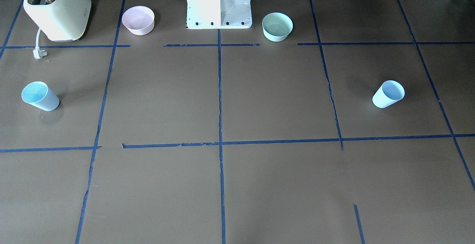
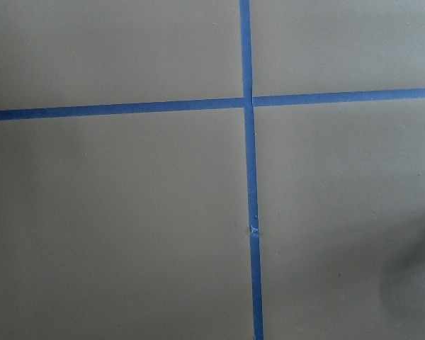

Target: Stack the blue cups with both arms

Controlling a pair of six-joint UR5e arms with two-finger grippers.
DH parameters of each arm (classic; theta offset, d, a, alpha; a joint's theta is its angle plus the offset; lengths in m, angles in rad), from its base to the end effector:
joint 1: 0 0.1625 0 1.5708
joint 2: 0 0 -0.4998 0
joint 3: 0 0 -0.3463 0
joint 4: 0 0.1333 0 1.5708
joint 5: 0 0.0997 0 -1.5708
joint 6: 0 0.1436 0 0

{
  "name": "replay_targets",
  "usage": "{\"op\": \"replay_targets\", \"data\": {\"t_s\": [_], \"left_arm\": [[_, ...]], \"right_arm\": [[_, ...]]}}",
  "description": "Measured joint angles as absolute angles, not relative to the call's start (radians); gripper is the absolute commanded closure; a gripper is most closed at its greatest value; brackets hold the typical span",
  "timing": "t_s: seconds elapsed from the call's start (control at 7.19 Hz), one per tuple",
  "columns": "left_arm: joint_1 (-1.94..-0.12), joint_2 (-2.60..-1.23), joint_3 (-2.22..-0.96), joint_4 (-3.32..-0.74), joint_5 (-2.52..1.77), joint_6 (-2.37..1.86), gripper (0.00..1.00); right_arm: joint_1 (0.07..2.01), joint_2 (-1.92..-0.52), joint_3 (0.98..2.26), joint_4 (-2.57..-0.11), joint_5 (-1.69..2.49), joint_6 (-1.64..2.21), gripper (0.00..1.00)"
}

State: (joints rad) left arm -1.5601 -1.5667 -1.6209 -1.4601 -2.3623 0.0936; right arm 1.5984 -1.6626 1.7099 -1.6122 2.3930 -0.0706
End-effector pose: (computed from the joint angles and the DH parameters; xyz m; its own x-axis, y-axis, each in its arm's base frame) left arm -0.0265 -0.4372 0.7535 0.6992 0.0550 -0.7129 -0.0764 0.9971 0.0020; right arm 0.0391 -0.3994 0.7410 0.6807 -0.0561 0.7304 0.0205 0.9981 0.0576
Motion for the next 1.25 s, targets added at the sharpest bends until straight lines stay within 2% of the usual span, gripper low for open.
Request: {"op": "replay_targets", "data": {"t_s": [0.83,1.25], "left_arm": [[-1.559,-1.569,-1.625,-1.465,-2.362,0.096,0.00],[-1.528,-1.570,-1.716,-1.466,-2.363,0.003,0.00]], "right_arm": [[1.598,-1.661,1.713,-1.609,2.394,-0.071,0.00],[1.598,-1.662,1.719,-1.608,2.395,-0.071,0.00]]}}
